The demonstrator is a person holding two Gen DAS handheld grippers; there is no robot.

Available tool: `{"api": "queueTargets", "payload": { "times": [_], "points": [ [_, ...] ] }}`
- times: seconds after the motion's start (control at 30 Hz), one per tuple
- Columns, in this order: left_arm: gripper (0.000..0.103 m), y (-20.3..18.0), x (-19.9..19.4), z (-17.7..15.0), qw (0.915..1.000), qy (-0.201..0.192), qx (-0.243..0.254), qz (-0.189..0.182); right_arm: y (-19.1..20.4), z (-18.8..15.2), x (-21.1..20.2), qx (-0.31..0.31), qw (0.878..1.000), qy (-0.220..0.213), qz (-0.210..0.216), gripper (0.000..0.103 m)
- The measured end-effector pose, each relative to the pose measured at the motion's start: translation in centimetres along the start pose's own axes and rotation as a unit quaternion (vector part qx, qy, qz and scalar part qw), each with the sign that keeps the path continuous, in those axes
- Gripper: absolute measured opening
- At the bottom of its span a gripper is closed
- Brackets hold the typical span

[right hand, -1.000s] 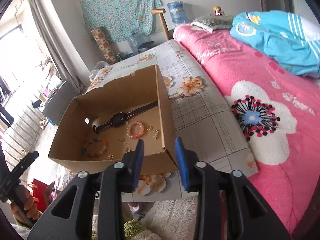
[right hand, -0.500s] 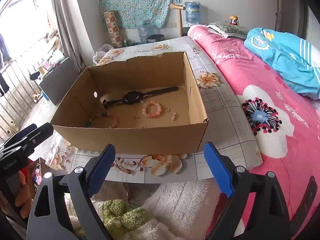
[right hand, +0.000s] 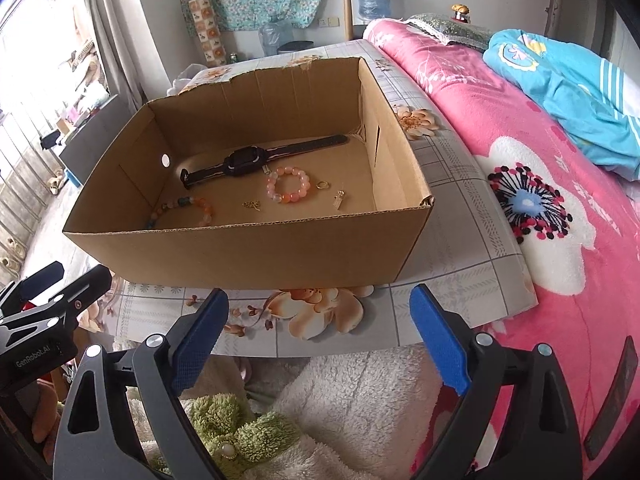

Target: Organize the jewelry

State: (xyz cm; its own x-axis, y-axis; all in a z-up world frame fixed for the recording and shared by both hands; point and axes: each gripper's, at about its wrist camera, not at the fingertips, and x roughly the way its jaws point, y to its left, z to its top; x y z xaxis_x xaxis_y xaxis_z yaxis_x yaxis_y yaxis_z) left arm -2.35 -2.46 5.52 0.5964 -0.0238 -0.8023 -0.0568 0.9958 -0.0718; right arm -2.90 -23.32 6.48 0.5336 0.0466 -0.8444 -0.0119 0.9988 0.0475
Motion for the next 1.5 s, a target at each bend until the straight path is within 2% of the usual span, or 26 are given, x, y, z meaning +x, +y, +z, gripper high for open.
{"api": "queueTargets", "payload": {
  "times": [0.73,1.23,1.5],
  "points": [
    [0.095,-0.9,0.6,0.7,0.9999,0.011,0.011,-0.002,0.8,0.8,1.1,-0.015,1.0,0.012,-0.002,0.089],
    [0.095,-0.9,2.2,0.5,0.9984,0.054,0.004,-0.019,0.8,0.9,1.5,-0.016,1.0,0.017,-0.006,0.089],
    [0.095,-0.9,2.8,0.8,0.9971,0.075,0.003,-0.01,0.6,1.0,1.9,-0.012,1.0,0.021,-0.008,0.089]
  ]
}}
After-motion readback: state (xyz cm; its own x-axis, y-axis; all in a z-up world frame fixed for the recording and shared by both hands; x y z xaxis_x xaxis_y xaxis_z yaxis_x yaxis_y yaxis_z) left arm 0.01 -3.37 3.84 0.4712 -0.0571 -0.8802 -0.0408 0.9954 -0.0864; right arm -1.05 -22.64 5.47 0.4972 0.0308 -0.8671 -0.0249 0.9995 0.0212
